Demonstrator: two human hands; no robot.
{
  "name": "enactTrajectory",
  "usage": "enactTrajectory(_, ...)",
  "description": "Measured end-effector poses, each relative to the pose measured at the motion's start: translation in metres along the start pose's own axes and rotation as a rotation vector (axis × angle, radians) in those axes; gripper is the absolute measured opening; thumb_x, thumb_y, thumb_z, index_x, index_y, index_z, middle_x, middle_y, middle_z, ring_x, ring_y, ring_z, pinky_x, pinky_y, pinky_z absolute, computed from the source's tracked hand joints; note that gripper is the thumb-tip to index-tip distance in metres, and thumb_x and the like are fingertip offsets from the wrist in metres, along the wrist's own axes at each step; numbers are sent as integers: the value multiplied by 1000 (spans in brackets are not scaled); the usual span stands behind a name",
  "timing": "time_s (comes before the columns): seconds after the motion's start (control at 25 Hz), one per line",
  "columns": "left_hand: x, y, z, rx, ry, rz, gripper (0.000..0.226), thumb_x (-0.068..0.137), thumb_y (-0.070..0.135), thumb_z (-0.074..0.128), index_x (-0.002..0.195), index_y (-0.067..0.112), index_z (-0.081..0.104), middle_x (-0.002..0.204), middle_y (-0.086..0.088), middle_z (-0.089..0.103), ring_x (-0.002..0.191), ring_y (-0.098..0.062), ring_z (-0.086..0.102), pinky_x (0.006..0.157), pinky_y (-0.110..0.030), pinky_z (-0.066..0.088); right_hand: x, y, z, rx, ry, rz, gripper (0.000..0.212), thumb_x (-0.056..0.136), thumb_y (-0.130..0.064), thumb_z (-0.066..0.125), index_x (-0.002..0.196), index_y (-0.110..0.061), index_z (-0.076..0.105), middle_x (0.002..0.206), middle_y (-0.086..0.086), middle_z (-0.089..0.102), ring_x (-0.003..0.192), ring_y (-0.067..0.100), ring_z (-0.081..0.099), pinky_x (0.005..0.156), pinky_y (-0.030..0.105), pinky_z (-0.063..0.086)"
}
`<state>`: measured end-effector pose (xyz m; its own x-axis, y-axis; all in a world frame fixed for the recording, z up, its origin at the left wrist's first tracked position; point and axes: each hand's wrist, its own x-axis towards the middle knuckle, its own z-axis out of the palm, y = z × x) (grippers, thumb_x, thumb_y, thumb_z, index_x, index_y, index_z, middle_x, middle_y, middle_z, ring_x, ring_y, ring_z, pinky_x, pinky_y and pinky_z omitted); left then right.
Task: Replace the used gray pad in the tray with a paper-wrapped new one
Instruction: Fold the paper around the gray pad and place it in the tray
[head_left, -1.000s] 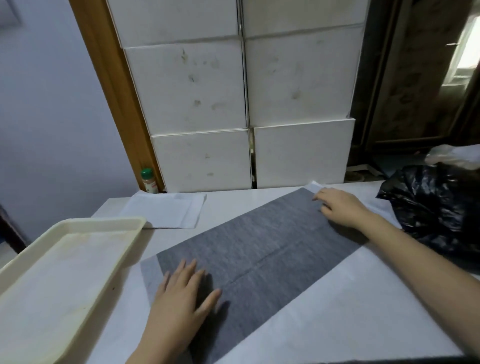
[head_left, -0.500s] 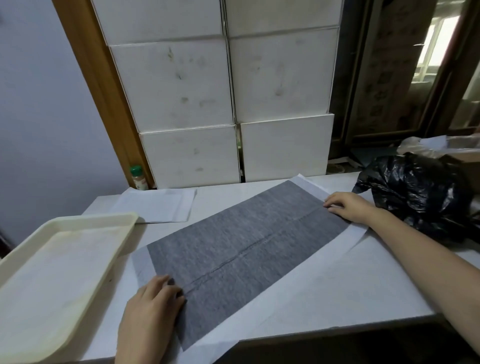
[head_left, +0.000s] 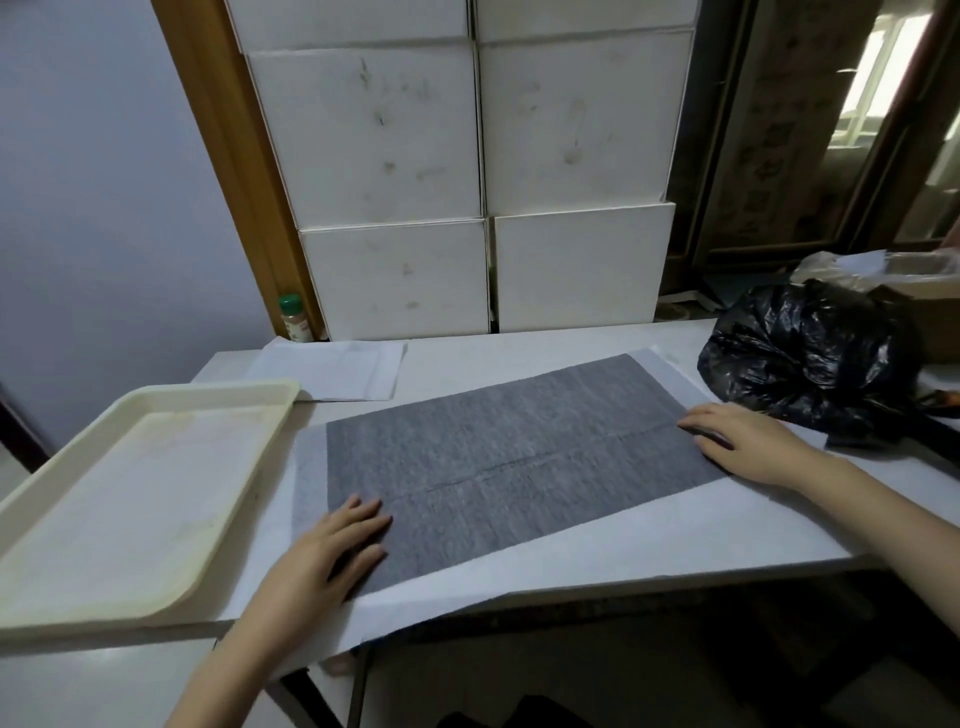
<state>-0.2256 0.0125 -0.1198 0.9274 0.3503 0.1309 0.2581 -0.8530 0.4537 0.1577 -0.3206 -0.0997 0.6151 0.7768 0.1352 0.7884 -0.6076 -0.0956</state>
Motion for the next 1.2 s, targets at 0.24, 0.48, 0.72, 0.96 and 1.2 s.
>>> enactTrajectory(0.24,31,-9,-10,167,215,-9,28,95,26,53,117,18,68,130,0,61,121,-21,56,96,-31,44,-47,-10,-1,65,2,-13,32,91,-32,54,123,-31,60,132,-8,53,122,14,48,100,31,42)
enactTrajectory(0.48,27,-12,-17,-11,102,-57,28,90,26,62,114,15,70,135,0,57,120,-15,57,98,-30,46,-62,-20,0,386,46,66,31,82,-18,70,87,-48,63,111,-11,63,109,8,55,98,33,46)
enactTrajectory(0.72,32,-9,-16,96,243,21,12,84,18,68,82,9,74,99,-4,65,89,-22,64,76,-34,52,-55,-32,-13,295,70,70,38,79,-19,74,68,-51,58,92,-18,58,86,0,58,76,18,47)
enactTrajectory(0.96,23,-24,-9,95,291,112,12,83,19,71,89,12,77,91,-2,69,86,-20,63,75,-34,52,-65,-26,-5,303,67,67,13,82,-19,70,94,-19,75,94,-9,58,89,7,59,81,14,43)
enactTrajectory(1.2,30,-23,-11,93,269,87,8,80,17,73,82,11,77,88,-2,69,81,-21,65,72,-37,54,-65,-35,1,295,153,125,12,83,-16,69,91,-12,76,96,1,62,91,18,59,81,28,44)
